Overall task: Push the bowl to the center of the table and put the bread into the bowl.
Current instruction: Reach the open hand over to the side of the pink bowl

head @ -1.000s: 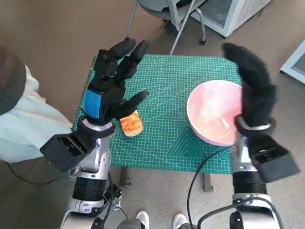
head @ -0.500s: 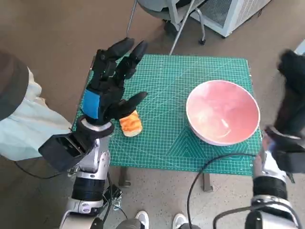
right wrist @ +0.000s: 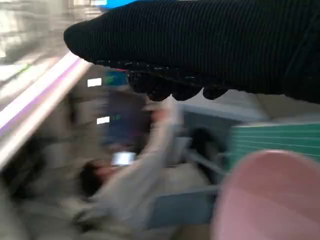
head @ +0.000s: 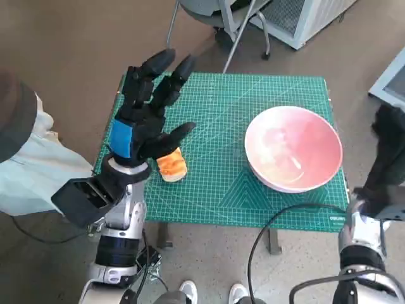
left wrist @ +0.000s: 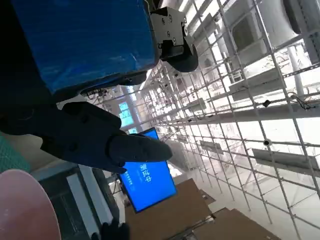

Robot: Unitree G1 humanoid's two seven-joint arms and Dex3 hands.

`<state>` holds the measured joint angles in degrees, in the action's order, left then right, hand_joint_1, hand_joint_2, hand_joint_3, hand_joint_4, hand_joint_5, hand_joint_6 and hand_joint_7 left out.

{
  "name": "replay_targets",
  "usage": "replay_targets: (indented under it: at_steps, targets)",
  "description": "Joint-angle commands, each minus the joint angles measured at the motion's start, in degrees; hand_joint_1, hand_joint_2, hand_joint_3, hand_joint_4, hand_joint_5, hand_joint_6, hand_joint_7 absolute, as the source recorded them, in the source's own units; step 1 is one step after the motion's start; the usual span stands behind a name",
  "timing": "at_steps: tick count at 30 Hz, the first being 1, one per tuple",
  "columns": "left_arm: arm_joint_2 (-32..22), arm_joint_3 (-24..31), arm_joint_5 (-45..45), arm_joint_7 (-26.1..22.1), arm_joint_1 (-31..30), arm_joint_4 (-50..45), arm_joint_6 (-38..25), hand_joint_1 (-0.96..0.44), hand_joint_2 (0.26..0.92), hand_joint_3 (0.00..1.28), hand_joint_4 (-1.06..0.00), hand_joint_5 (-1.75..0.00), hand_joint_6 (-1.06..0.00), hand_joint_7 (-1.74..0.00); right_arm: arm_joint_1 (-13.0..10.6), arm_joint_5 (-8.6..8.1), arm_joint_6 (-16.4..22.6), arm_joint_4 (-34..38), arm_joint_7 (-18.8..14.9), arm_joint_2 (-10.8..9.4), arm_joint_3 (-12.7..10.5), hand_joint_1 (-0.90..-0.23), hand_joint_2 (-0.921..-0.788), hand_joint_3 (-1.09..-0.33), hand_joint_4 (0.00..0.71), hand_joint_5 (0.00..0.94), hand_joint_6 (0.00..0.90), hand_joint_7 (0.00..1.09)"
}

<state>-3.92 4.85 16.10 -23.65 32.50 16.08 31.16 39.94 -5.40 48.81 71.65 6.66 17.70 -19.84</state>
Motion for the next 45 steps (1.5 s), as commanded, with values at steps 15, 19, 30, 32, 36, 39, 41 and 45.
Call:
replay_targets:
  at_steps: [15,19,30,32,36,39,41,45]
  targets:
    - [-2.16,0.63,-0.44,-0.36,-2.61,-1.77,-0.50,-0.45,0.921,0.23,-0.35,0.00,-0.02,-0.61,2.98,-6.30,-12.52,3.73,-6.80,-8.17,-5.05,-0.509,-0.921,-0.824,0.325,0.007,0.136,0.59]
    - [-2.99,1.09,-0.72,-0.25,-3.85,-2.59,-0.12,-0.47,0.921,0.24,-0.35,0.00,-0.04,-0.56,4.95,-7.20,-15.23,4.09,-7.63,-9.74,-5.80,-0.508,-0.921,-0.819,0.325,0.006,0.138,0.59]
    - [-4.65,2.74,0.79,-0.46,-7.13,-4.27,-0.25,-0.54,0.921,0.35,-0.35,0.00,-0.14,-0.37,10.19,-9.80,-20.27,4.61,-10.10,-12.77,-8.70,-0.453,-0.921,-0.822,0.243,0.000,0.112,0.60]
    - [-4.84,3.21,1.72,-0.79,-7.77,-4.59,-0.48,-0.54,0.921,0.39,-0.35,0.00,-0.16,-0.33,11.08,-10.09,-20.84,4.71,-10.24,-13.24,-9.16,-0.448,-0.921,-0.820,0.235,0.000,0.104,0.62]
    - [-5.13,4.32,3.86,-1.52,-8.86,-4.82,-0.31,-0.55,0.921,0.50,-0.35,0.00,-0.19,-0.29,12.79,-10.68,-21.79,4.89,-10.31,-14.23,-9.92,-0.454,-0.921,-0.813,0.232,0.000,0.081,0.68]
    - [-5.46,5.10,5.70,-1.94,-9.77,-5.87,-1.13,-0.55,0.921,0.60,-0.36,0.00,-0.23,-0.26,14.03,-10.63,-22.67,5.09,-9.64,-14.85,-9.99,-0.461,-0.921,-0.809,0.233,0.001,0.072,0.71]
    - [-5.73,5.52,6.56,-2.17,-10.39,-6.60,-1.68,-0.54,0.921,0.66,-0.37,-0.01,-0.26,-0.25,14.73,-10.41,-23.24,5.19,-9.13,-15.14,-9.96,-0.466,-0.921,-0.808,0.239,0.004,0.073,0.72]
    - [-6.92,6.37,7.07,-2.76,-11.52,-7.67,-2.57,-0.53,0.921,0.77,-0.41,-0.02,-0.32,-0.25,16.07,-9.93,-24.42,5.34,-7.96,-15.50,-9.74,-0.467,-0.921,-0.810,0.260,0.013,0.070,0.78]
